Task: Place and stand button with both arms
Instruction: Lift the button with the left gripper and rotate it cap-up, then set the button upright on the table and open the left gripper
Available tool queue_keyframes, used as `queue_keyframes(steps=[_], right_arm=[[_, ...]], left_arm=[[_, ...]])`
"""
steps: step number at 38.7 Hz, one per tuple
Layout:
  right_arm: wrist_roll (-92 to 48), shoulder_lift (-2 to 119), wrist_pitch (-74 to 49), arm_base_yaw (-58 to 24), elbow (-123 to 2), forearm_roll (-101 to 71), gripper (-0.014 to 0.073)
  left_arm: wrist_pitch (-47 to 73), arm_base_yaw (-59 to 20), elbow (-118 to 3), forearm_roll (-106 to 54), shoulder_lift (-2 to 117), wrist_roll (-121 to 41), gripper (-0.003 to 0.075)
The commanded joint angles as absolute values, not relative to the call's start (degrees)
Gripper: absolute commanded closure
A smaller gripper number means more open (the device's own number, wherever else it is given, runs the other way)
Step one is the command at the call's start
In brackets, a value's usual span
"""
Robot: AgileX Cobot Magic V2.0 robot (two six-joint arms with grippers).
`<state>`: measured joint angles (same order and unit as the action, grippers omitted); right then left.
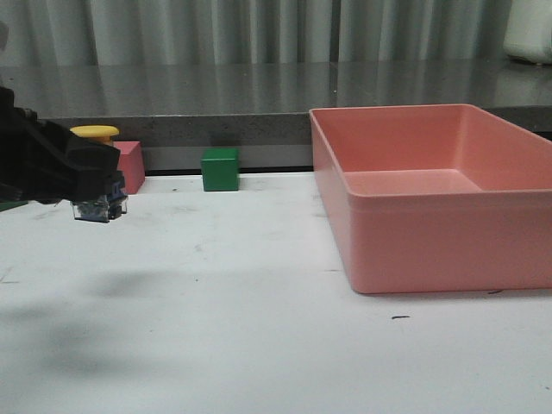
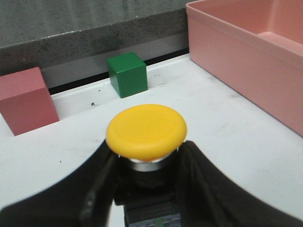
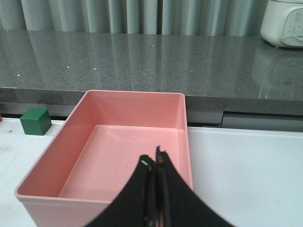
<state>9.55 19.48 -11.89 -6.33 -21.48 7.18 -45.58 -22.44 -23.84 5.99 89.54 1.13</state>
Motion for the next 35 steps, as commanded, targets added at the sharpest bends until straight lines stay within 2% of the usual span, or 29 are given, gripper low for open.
queue_keyframes(steps=[1, 18, 35], right_arm=[[9.2, 19.8, -7.0, -6.2, -23.2, 8.0, 0.0657], [9.2, 19.8, -7.0, -6.2, -23.2, 8.0, 0.0657], [9.2, 19.8, -7.0, -6.2, -23.2, 8.0, 0.0657]], left_arm=[[-54.8, -22.3, -24.7, 3.6, 91.5, 0.7, 0.0637], [-77.7, -22.3, -22.9, 3.4, 108.3, 0.7, 0.0636], [-77.9, -22.3, -21.4, 3.3, 109.9, 0.7, 0.0629]])
